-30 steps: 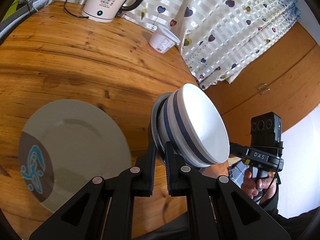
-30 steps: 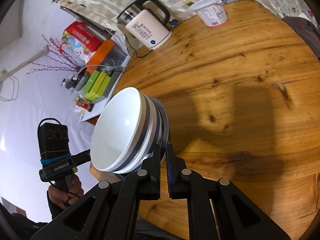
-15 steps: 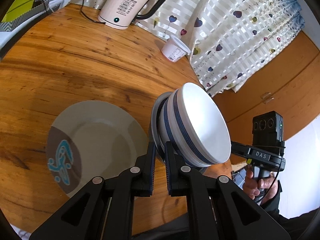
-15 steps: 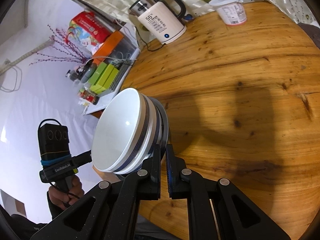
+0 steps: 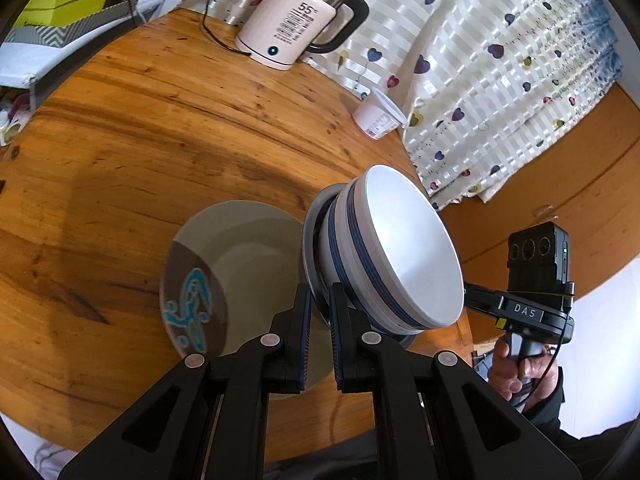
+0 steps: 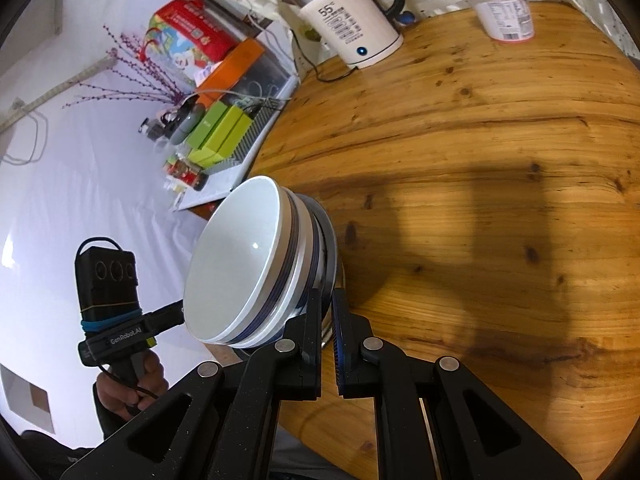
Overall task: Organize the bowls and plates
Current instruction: 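Carry the bowl stack with both tools over the beige plate stack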
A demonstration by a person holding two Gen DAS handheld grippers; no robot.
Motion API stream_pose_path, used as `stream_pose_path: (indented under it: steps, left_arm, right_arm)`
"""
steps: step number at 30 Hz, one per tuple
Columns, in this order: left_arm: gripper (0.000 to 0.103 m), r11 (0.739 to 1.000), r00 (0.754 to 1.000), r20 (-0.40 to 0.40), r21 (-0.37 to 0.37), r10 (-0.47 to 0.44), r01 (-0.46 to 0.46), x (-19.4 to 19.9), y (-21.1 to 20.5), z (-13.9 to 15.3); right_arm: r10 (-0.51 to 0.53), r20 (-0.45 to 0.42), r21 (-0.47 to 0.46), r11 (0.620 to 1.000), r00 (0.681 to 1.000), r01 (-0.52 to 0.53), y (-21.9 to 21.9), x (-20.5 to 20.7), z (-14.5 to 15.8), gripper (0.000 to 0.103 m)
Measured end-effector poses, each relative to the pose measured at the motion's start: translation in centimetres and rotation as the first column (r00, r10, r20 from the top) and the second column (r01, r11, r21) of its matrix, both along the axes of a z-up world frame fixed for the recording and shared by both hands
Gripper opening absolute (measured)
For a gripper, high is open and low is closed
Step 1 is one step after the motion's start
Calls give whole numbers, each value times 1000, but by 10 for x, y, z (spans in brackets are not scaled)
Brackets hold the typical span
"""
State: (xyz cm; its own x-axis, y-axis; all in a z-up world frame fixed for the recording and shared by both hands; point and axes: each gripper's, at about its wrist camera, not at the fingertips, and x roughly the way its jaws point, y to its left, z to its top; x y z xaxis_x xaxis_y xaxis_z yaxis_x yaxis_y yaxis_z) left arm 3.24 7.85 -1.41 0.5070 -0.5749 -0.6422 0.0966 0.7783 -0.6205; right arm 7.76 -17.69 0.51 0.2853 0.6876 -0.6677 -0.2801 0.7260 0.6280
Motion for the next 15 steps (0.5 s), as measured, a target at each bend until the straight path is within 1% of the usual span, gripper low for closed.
stream_pose_path:
  steps: [8,15]
  left_arm:
    - [8,999,999,-12,-2,33,-33,-5,14,-5]
    - [8,999,999,-14,8,51,-51,-7,21,-4]
  right_arm:
    - [31,0,-6,1000,1000,-31,20,4,-1,7]
    - [46,-15,-3,999,999,-46,31,6,-7,7]
